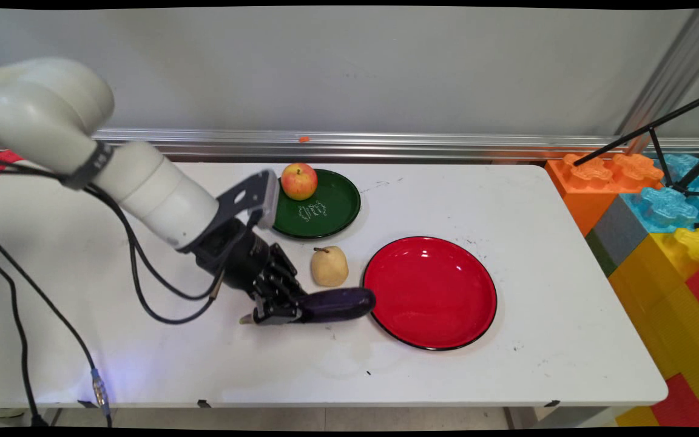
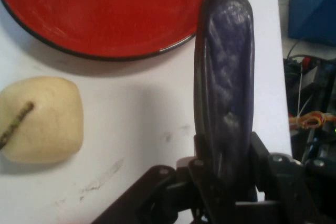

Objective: Place the picked object on the table

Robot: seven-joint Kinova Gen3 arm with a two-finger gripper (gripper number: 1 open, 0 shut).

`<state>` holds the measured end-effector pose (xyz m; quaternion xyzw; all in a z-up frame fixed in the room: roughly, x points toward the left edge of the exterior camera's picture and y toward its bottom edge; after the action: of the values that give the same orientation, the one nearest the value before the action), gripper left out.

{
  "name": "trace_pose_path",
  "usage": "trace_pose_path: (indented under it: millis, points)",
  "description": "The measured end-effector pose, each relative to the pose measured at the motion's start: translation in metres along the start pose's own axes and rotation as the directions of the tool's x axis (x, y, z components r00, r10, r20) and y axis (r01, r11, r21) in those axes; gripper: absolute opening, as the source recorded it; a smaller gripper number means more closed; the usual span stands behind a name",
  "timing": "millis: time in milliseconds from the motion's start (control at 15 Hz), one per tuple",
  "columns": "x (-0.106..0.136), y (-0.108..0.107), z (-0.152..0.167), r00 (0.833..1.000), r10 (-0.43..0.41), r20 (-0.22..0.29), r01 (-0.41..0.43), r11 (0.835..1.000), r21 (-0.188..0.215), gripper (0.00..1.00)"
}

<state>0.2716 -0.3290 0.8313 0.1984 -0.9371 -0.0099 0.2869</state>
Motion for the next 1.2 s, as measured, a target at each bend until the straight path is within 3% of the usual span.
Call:
trace_pose_path:
  millis: [467,1200]
  points:
    - [-0.03,-0.008,0.04,0.998,0.06,0.0,-0.06,0.998,-0.016,0.0]
    - [-0.056,-0.018,0.062,0.993,0.118,0.015,-0.118,0.993,-0.009,0.0]
